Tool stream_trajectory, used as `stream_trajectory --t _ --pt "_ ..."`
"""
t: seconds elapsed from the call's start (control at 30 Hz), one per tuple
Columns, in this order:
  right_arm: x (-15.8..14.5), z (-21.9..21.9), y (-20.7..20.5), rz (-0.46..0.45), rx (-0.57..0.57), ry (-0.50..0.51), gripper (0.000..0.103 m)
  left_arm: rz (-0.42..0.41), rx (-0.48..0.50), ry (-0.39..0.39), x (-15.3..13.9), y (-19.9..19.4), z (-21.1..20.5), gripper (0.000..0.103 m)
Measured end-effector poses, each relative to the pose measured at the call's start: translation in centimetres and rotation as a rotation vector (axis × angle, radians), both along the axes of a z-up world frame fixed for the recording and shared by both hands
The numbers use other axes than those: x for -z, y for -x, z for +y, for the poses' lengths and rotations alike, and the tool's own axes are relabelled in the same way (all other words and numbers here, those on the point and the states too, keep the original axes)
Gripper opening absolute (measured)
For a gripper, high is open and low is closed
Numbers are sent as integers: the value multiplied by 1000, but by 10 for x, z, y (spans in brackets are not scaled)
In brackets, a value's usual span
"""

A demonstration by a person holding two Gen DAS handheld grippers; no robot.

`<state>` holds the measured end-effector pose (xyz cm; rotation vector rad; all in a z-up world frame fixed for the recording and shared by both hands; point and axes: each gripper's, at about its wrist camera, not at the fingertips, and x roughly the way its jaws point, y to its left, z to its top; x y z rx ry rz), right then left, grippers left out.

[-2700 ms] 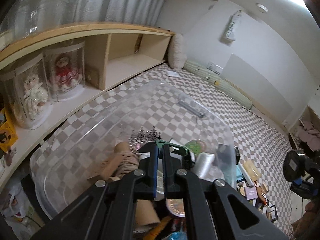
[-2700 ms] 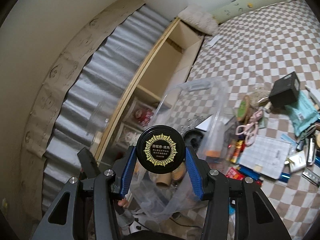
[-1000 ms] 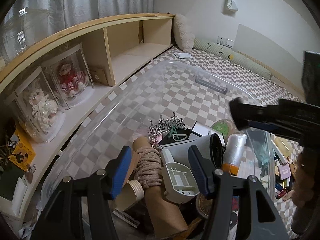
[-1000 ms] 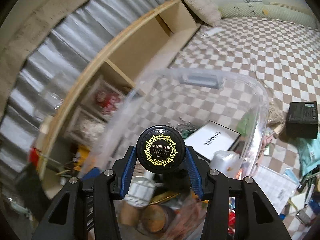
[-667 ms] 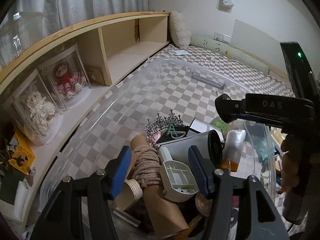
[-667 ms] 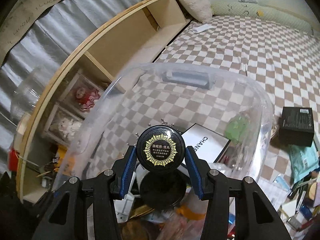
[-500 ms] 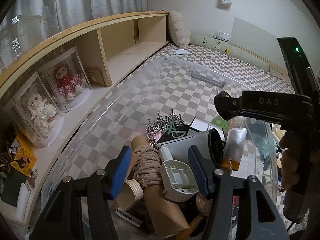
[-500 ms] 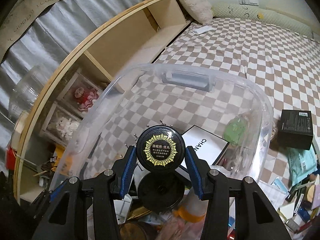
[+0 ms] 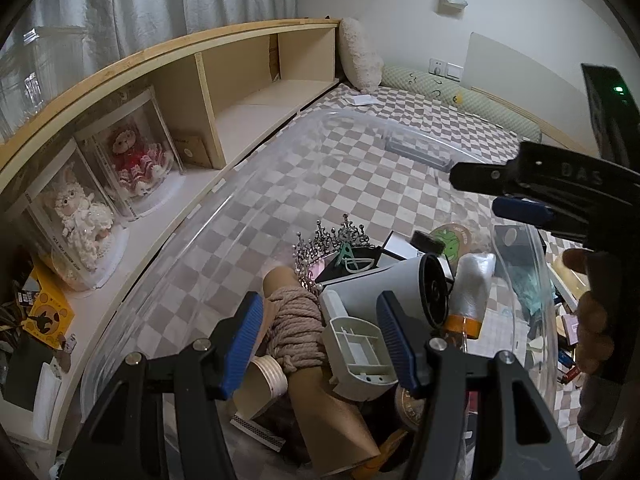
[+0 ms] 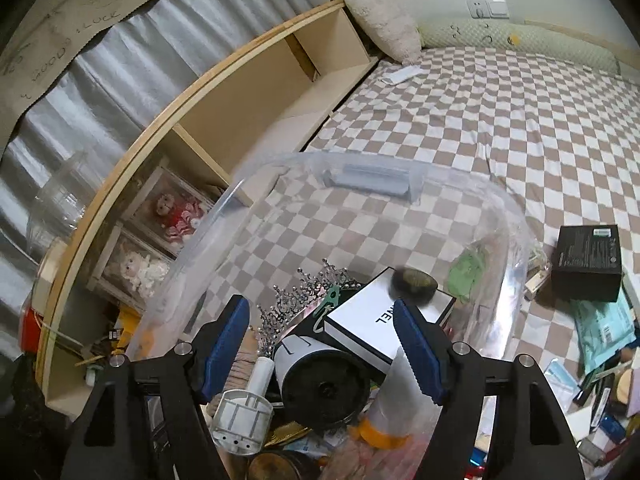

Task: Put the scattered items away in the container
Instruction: 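Withdraw the right gripper from the box back over the item pile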

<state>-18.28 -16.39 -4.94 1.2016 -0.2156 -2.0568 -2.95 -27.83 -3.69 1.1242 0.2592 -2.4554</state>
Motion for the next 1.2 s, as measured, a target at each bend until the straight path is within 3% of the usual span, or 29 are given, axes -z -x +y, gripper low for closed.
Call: stream_trajectory --t 0.07,0.17,0.2,0.3,0.5,0.67,0.93,1.2 --pt "-2 2 -2 12 -1 1 84 -2 -3 0 0 0 0 59" --pt "-5 3 -7 30 0 -7 86 -4 -9 0 1 0 -1 60" --pt "-5 4 -8 34 4 -4 87 -3 -11 -1 0 -1 -1 65" --pt "-7 9 -12 47 22 14 103 22 -22 3 -4 -4 -1 82" --pt "-12 21 -16 82 76 28 103 19 -26 14 -5 -4 -1 85" --pt "-12 33 -18 74 92 22 103 37 -20 28 -8 -6 2 101" --pt "-18 51 -27 101 115 6 103 36 -15 30 -7 -6 3 102" --pt "-38 73 -51 199 99 30 103 90 -8 41 -13 -11 5 103"
